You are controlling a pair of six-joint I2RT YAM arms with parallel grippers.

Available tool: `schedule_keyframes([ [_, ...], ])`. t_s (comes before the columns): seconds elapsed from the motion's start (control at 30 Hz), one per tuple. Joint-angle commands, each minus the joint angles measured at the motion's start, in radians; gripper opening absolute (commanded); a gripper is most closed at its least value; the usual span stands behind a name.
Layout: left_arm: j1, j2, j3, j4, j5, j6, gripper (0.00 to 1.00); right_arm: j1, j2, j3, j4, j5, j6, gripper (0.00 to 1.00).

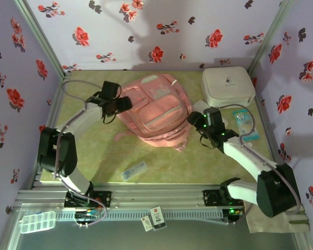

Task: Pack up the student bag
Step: Close the student bag at the top-center of the table, then rotate the student bag at the top-center of the table.

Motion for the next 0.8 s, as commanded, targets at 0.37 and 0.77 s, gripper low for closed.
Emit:
schedule_keyframes([
  [0.37, 0.123, 0.112, -0.129, 0.27, 0.236, -0.151, 0.6, 0.04, 0.339, 0.14, 0.083, -0.149, -0.074, 0.67],
  [0.77, 0.143, 0.165, -0.133, 0.353, 0.269, -0.189, 0.09, 0.019, 0.509, 0.258, 0.112, -0.112, -0.193, 0.64],
])
